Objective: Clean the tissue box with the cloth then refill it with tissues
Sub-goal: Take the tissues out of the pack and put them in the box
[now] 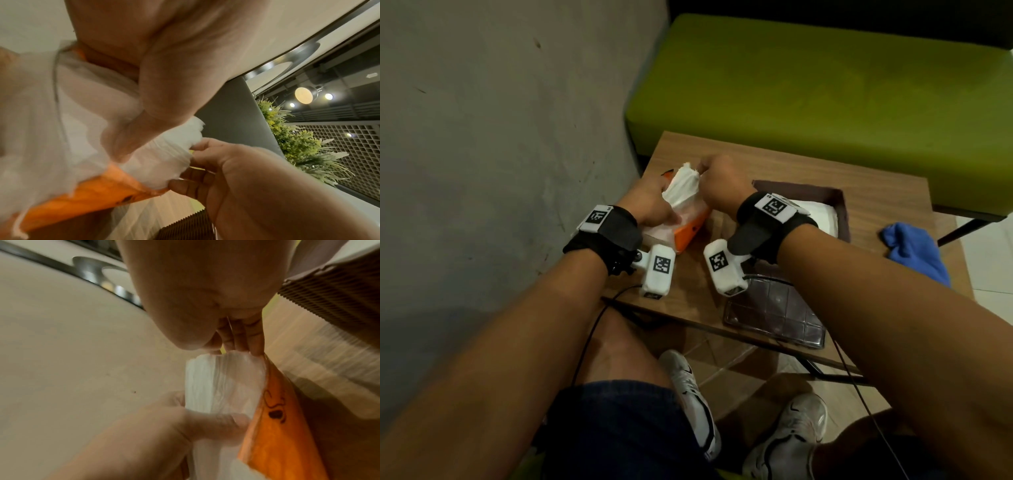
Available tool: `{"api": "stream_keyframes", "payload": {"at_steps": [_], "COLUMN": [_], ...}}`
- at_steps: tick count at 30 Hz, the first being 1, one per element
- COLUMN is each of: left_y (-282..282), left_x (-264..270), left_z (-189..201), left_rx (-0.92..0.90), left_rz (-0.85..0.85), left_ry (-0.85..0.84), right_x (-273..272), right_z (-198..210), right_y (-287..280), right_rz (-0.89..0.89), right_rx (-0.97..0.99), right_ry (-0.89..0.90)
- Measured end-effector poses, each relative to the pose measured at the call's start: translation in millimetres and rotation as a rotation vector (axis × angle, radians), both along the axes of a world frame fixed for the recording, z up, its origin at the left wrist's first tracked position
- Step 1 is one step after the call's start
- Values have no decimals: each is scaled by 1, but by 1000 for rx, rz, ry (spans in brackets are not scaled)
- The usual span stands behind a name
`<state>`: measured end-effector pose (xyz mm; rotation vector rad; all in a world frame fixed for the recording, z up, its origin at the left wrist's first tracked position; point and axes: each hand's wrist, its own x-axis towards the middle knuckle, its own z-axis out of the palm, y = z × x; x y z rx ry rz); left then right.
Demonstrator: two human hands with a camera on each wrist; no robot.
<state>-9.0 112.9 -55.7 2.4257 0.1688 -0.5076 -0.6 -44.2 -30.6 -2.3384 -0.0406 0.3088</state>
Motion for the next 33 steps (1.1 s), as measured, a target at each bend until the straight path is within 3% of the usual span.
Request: {"api": "stream_keyframes", "payload": {"at_steps": [5, 9, 14, 18, 24, 28, 33], "left_y": [12, 22, 28, 30, 11, -21, -77], "left_x": [-9, -13, -21, -20, -28, -48, -81], "left_z": [9, 19, 31, 41, 60, 67, 56], "left_rx": [-222, -486, -817, -940, -1102, -1153, -1125], "left_rz": [27, 166, 352, 418, 371, 311, 280], "left_ry": [-35, -25, 11, -12, -39, -39, -20], "right_x": [6, 9, -1, -9, -31, -55, -89], "right_z": [0, 3, 10, 12, 36, 52, 28], "right_y": [-3, -8, -12, -15, -24, -47, -91], "right_rz": [24, 0, -136, -175, -196, -87, -236], "right_rx": [-6, 54, 310, 488, 667, 846, 652], "right_ry": [25, 22, 101, 183, 39, 105, -12]}}
